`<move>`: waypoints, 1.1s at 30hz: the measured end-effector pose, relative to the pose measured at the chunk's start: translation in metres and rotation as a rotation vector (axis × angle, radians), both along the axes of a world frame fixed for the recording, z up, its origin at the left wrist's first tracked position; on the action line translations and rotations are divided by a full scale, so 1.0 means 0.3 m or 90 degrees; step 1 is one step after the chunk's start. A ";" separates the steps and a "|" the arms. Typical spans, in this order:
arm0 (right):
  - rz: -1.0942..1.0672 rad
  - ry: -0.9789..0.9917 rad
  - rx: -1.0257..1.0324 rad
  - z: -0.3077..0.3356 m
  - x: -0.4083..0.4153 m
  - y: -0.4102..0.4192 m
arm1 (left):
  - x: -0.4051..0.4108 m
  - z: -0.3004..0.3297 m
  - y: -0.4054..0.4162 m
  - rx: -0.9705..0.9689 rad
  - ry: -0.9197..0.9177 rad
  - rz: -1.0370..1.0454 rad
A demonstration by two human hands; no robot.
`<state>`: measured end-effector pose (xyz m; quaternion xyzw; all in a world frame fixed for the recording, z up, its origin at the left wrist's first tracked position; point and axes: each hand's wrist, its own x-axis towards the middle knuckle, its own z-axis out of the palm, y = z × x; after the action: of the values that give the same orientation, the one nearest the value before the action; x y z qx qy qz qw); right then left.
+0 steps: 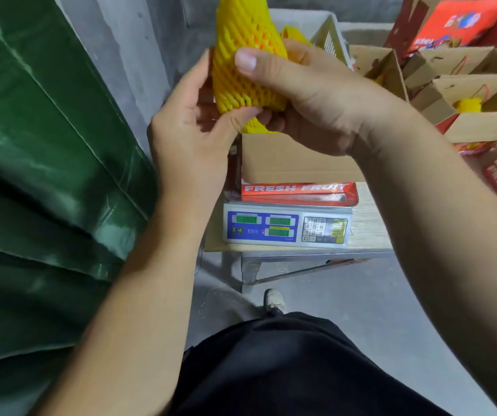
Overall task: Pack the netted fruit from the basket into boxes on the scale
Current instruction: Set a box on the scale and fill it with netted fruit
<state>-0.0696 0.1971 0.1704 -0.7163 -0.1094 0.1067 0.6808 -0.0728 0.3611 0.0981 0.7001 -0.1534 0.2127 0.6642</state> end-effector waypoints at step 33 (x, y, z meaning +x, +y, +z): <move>-0.092 0.079 0.118 -0.086 0.038 -0.034 | 0.018 -0.042 -0.075 0.084 0.051 -0.044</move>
<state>-0.0582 0.1870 0.1445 -0.6487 -0.0245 0.0905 0.7552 -0.0675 0.3385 0.0855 0.7446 -0.1646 0.1506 0.6291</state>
